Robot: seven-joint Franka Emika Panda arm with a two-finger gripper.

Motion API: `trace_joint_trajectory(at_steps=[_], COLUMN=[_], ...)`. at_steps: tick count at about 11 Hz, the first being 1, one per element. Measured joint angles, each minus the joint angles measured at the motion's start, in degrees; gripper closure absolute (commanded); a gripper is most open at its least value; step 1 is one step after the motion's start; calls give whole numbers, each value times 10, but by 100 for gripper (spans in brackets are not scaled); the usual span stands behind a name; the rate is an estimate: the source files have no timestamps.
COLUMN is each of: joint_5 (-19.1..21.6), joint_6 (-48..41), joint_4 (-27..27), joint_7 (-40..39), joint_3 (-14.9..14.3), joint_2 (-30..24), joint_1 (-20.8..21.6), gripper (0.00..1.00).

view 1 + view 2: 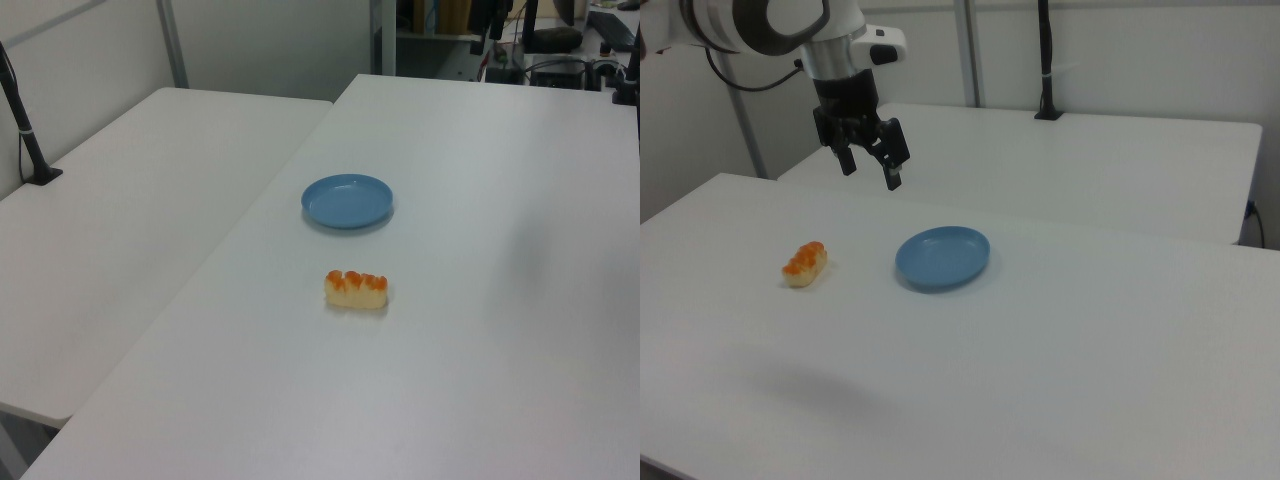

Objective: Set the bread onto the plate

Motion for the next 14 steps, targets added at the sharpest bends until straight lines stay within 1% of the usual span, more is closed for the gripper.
trace_joint_trajectory(at_steps=[3, 6, 9, 10, 13, 14], joint_5=[0, -2, -2, -2, -1, -1], joint_6=[0, 0, 0, 0, 18, 33], joint_4=[-2, -3, -7, -8, -8, -8], joint_7=[0, 0, -9, -11, -4, 20], joint_3=[4, 18, 22, 29, 49, 64], joint_2=[1, 7, 15, 24, 54, 64], joint_1=[0, 0, 0, 2, 39, 48], gripper=[0, 0, 0, 0, 0, 0])
